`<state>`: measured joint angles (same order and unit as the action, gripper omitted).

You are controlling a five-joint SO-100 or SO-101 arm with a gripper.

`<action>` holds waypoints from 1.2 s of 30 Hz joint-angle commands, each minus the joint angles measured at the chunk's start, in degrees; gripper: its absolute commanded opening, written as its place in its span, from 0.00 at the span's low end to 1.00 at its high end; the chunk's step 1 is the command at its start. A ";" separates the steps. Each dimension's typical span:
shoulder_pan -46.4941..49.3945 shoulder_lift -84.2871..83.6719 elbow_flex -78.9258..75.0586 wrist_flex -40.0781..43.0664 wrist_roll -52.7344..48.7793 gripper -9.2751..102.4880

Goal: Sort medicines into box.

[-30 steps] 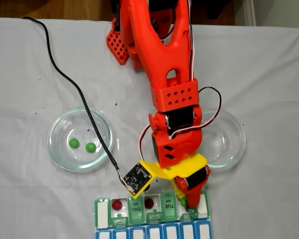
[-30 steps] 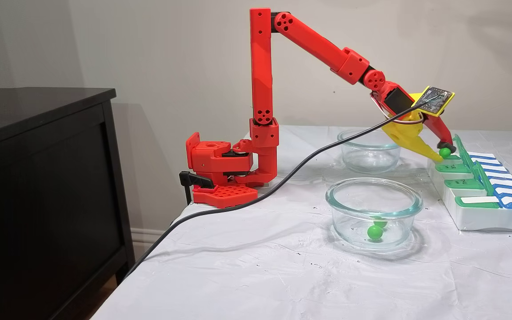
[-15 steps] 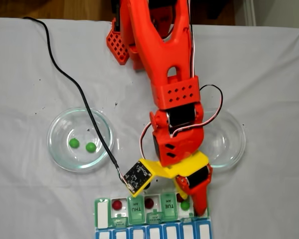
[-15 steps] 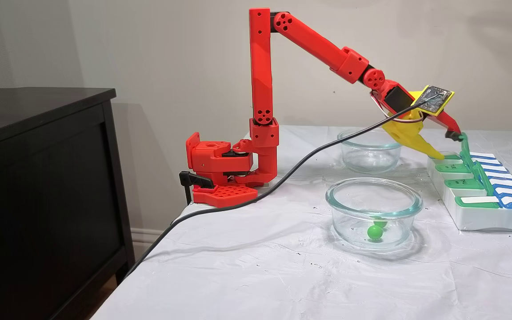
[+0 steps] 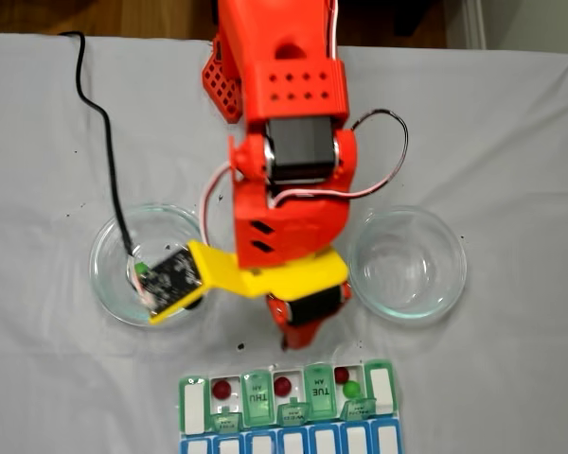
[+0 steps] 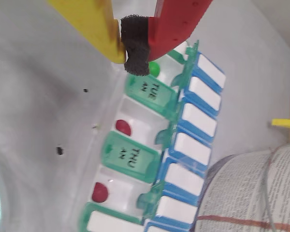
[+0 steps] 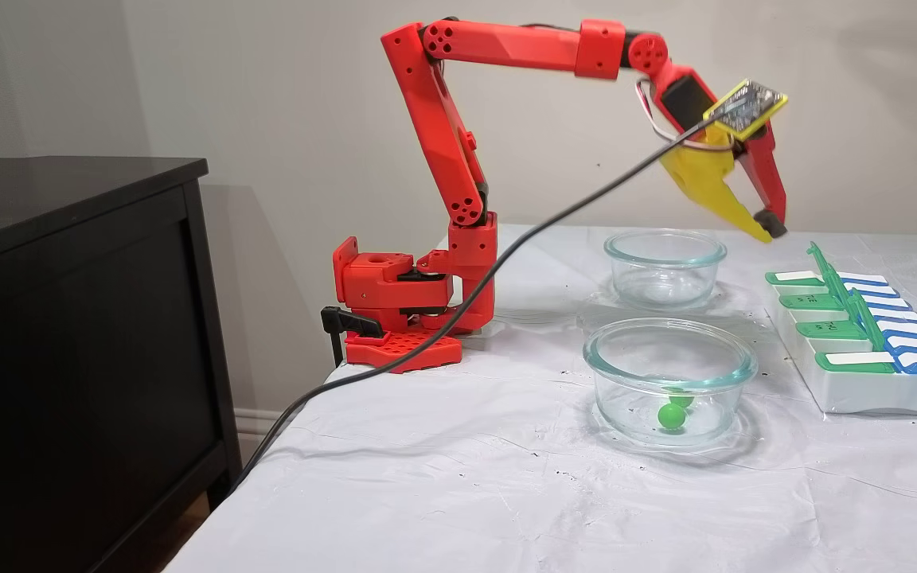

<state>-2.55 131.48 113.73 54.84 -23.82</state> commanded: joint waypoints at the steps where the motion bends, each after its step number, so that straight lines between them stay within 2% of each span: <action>1: 5.80 5.01 -9.76 11.78 -8.35 0.08; 6: 13.97 3.60 -13.01 20.48 -15.47 0.08; 10: 18.98 2.55 -13.18 21.80 -16.61 0.08; 16: 25.49 0.00 -11.25 20.83 -14.15 0.08; 24: 28.56 -3.87 -6.94 18.11 -12.66 0.09; 26: 28.48 -5.62 -6.24 18.11 -13.27 0.12; 28: 28.65 -7.12 -6.15 18.28 -13.10 0.21; 36: 29.53 -8.70 -4.04 16.52 -13.18 0.24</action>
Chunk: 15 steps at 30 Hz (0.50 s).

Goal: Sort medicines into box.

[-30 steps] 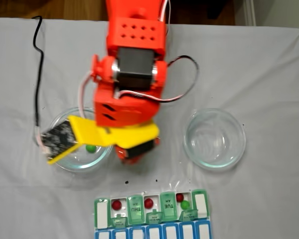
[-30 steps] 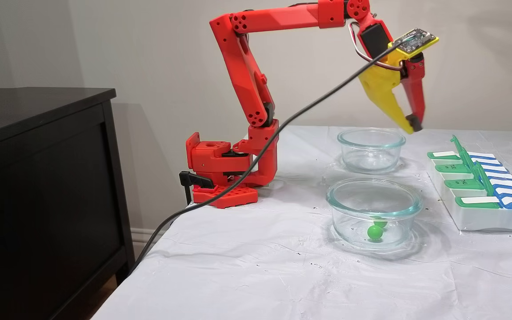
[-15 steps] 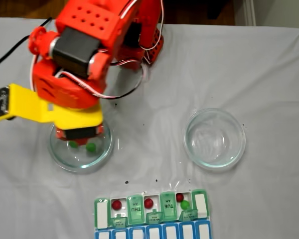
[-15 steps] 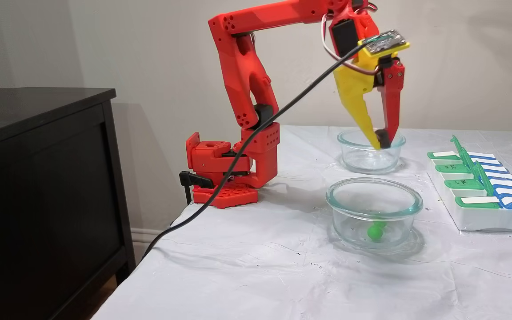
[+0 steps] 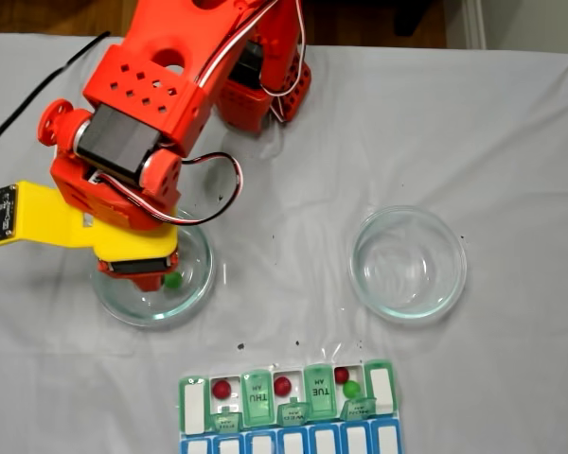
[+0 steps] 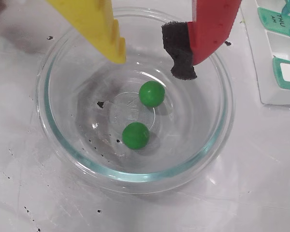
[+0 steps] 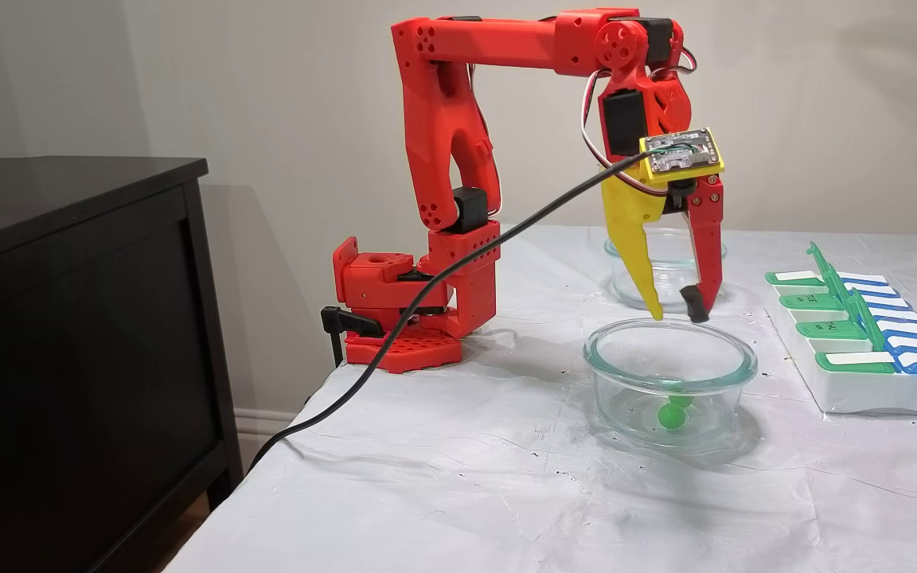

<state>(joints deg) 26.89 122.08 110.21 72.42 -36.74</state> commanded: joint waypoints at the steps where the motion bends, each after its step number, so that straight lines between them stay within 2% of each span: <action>1: 0.00 0.26 0.00 -1.14 -0.26 0.25; 5: -1.85 -2.46 1.76 -2.55 0.44 0.24; 15: -1.76 -3.78 2.90 -6.24 2.37 0.30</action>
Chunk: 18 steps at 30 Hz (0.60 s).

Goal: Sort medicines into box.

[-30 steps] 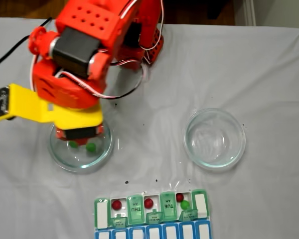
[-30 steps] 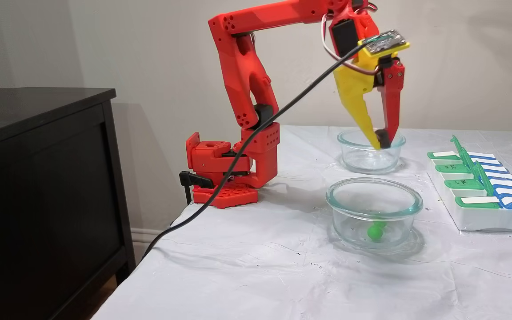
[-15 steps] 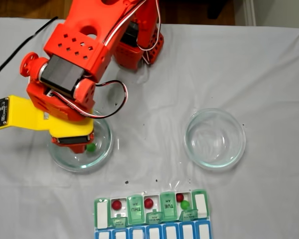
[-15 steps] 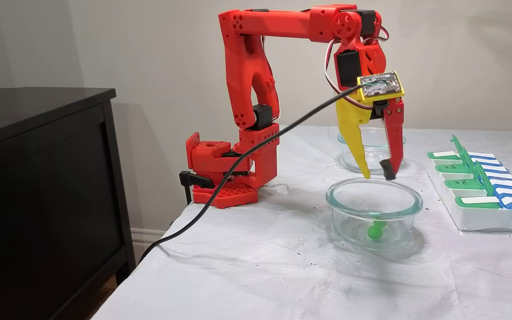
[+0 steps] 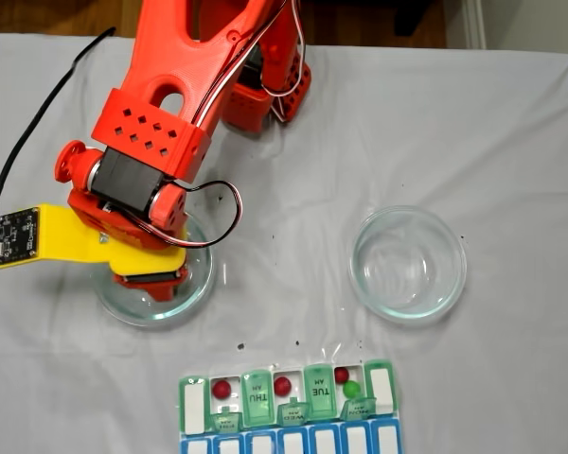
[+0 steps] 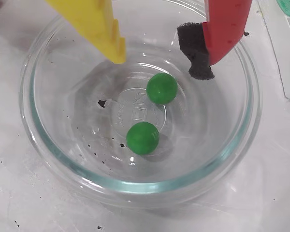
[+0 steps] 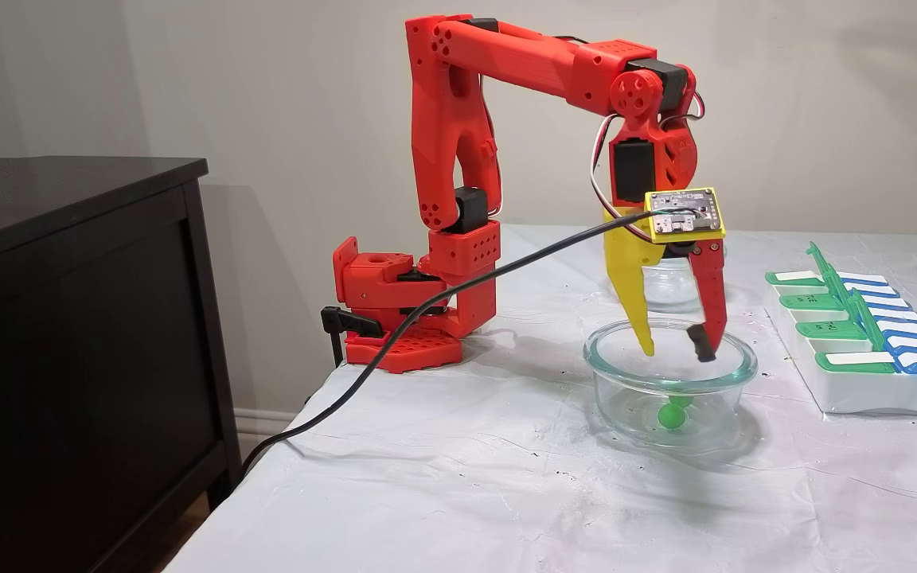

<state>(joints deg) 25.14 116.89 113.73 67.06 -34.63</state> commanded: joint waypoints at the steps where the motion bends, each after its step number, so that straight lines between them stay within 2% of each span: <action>1: 0.00 1.49 -0.44 -1.05 0.26 0.30; 18: -0.26 -2.64 1.85 -5.36 0.18 0.29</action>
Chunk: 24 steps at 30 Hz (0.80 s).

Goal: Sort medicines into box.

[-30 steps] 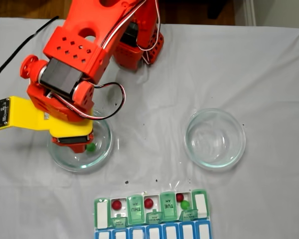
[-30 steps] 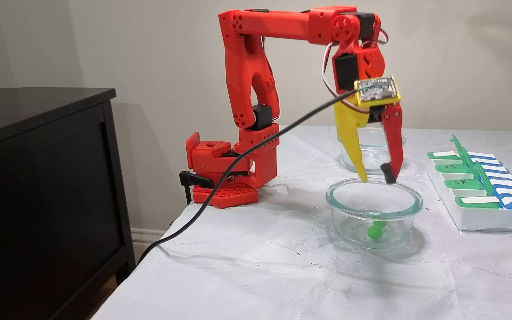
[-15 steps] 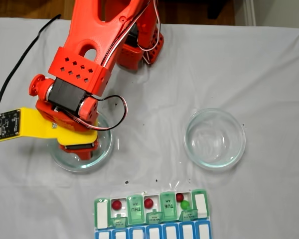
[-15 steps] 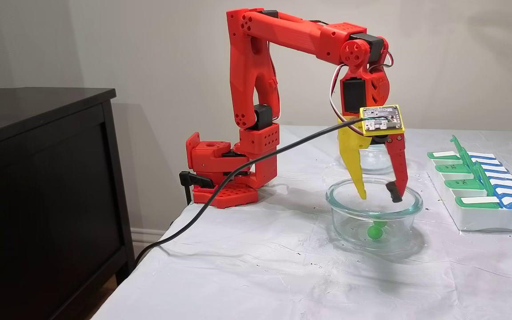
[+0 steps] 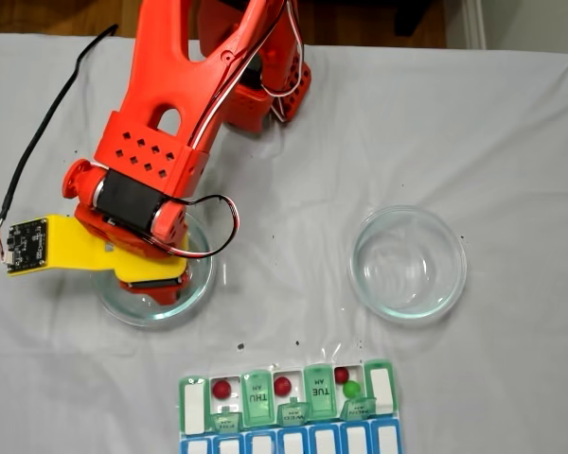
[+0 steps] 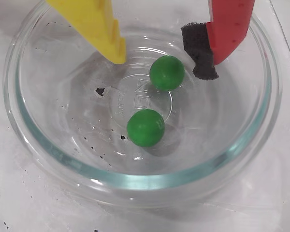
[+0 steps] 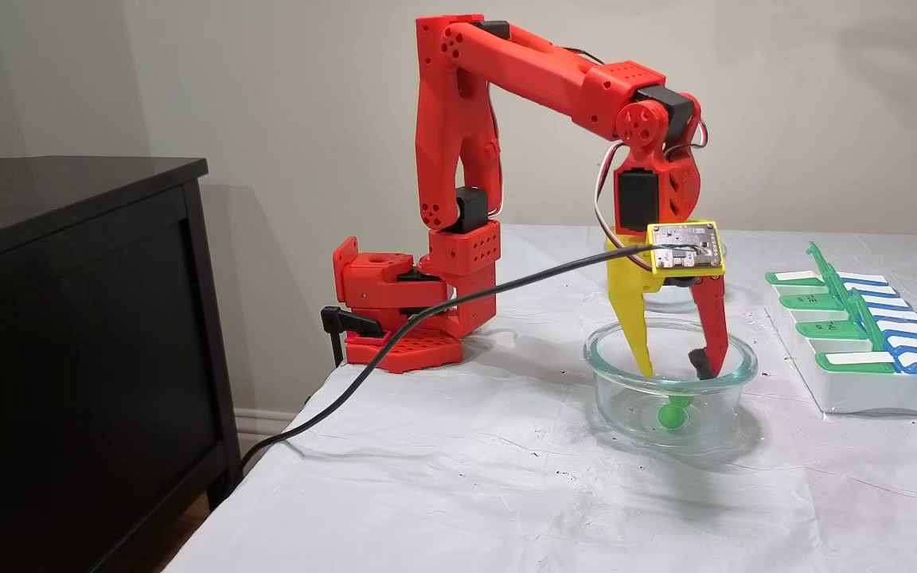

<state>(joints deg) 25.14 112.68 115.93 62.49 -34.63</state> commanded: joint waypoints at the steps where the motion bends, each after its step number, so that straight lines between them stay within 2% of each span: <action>1: -0.26 1.41 -0.26 -1.05 0.18 0.29; 24: -2.02 -3.60 0.62 -5.27 2.20 0.28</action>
<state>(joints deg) 23.73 108.02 117.16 58.01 -32.52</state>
